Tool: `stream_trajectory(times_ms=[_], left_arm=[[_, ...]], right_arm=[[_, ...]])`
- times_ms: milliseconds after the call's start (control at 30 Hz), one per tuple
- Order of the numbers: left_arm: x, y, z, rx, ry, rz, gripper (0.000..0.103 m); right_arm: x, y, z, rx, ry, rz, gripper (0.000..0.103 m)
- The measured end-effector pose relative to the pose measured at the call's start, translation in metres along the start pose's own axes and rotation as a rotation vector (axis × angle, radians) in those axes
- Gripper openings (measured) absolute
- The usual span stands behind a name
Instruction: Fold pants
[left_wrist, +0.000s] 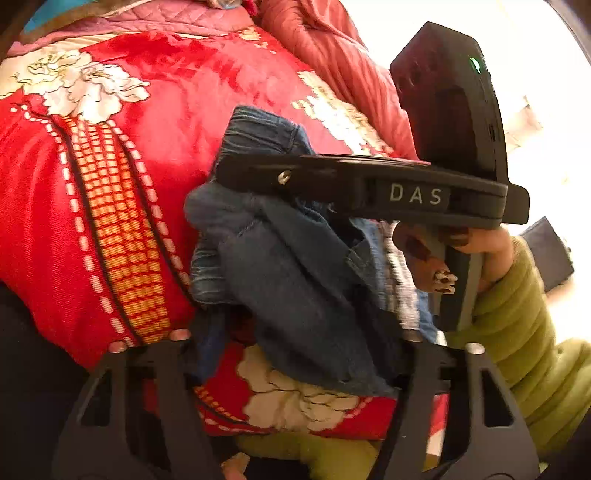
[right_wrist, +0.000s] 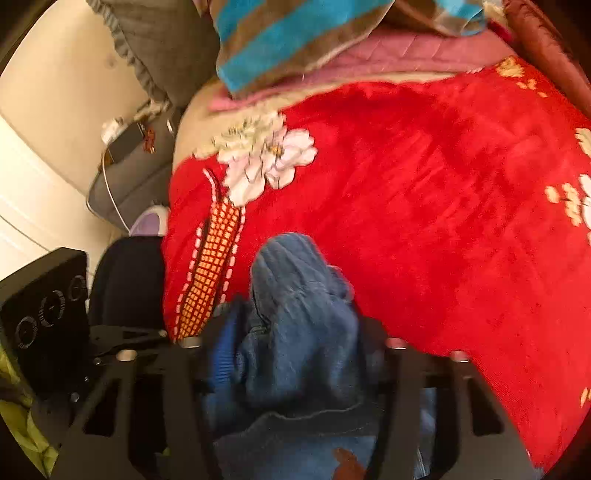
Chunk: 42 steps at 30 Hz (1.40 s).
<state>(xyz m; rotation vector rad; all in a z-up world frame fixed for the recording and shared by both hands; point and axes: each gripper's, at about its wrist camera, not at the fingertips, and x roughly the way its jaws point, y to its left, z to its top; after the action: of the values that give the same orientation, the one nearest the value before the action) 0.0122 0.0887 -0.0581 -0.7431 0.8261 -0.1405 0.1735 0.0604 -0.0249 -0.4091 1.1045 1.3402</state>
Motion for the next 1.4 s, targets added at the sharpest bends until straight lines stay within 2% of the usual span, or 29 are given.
stream_trajectory(times_ms=[33, 233, 400, 500, 533, 600, 633, 667, 733, 867, 967, 1033, 1100, 1133, 1200, 1267, 1300, 1367, 1400], left_arm=[[0.001, -0.004, 0.002, 0.004, 0.000, -0.021, 0.038], [-0.004, -0.045, 0.006, 0.115, -0.023, -0.043, 0.038], [0.009, -0.085, 0.009, 0.213, 0.004, -0.054, 0.038], [0.027, -0.113, 0.007, 0.285, 0.045, -0.076, 0.038], [0.032, -0.125, 0.004, 0.320, 0.063, -0.099, 0.039], [0.042, -0.150, -0.012, 0.415, 0.107, -0.147, 0.049], [0.046, -0.161, -0.020, 0.459, 0.128, -0.163, 0.049], [0.049, -0.171, -0.032, 0.515, 0.153, -0.187, 0.050], [0.048, -0.176, -0.040, 0.557, 0.152, -0.198, 0.050], [0.041, -0.167, -0.026, 0.530, 0.078, -0.137, 0.049], [0.048, -0.161, -0.019, 0.502, 0.069, -0.021, 0.049], [0.062, -0.161, -0.016, 0.498, 0.089, 0.018, 0.033], [0.077, -0.164, -0.018, 0.528, 0.108, 0.064, 0.029], [0.082, -0.164, -0.023, 0.555, 0.118, 0.087, 0.025], [0.085, -0.160, -0.039, 0.607, 0.152, 0.125, 0.024], [0.090, -0.158, -0.049, 0.632, 0.187, 0.147, 0.022], [0.091, -0.156, -0.053, 0.646, 0.196, 0.162, 0.022], [0.087, -0.154, -0.054, 0.650, 0.200, 0.157, 0.022], [0.085, -0.153, -0.054, 0.644, 0.202, 0.147, 0.022]], right_arm=[[-0.007, -0.002, -0.002, 0.006, -0.021, 0.006, 0.036], [-0.075, -0.010, -0.030, 0.042, -0.173, 0.017, 0.035], [-0.127, -0.019, -0.066, 0.074, -0.272, 0.005, 0.038], [-0.155, -0.025, -0.095, 0.114, -0.336, -0.008, 0.047], [-0.161, -0.027, -0.105, 0.127, -0.356, -0.011, 0.058], [-0.184, -0.035, -0.140, 0.186, -0.431, -0.030, 0.078], [-0.191, -0.039, -0.157, 0.222, -0.453, -0.047, 0.083], [-0.195, -0.043, -0.168, 0.253, -0.464, -0.073, 0.086], [-0.203, -0.051, -0.200, 0.341, -0.476, -0.146, 0.089], [-0.205, -0.064, -0.244, 0.479, -0.484, -0.180, 0.092], [-0.202, -0.070, -0.257, 0.539, -0.478, -0.185, 0.093], [-0.196, -0.071, -0.254, 0.556, -0.465, -0.180, 0.093], [-0.189, -0.072, -0.249, 0.564, -0.449, -0.177, 0.094], [-0.183, -0.074, -0.247, 0.572, -0.426, -0.182, 0.095], [-0.165, -0.076, -0.240, 0.583, -0.364, -0.214, 0.094], [-0.155, -0.069, -0.236, 0.540, -0.336, -0.196, 0.058], [-0.154, -0.062, -0.234, 0.510, -0.329, -0.220, 0.052], [-0.157, -0.058, -0.233, 0.493, -0.322, -0.250, 0.052], [-0.164, -0.057, -0.233, 0.499, -0.337, -0.272, 0.056]])
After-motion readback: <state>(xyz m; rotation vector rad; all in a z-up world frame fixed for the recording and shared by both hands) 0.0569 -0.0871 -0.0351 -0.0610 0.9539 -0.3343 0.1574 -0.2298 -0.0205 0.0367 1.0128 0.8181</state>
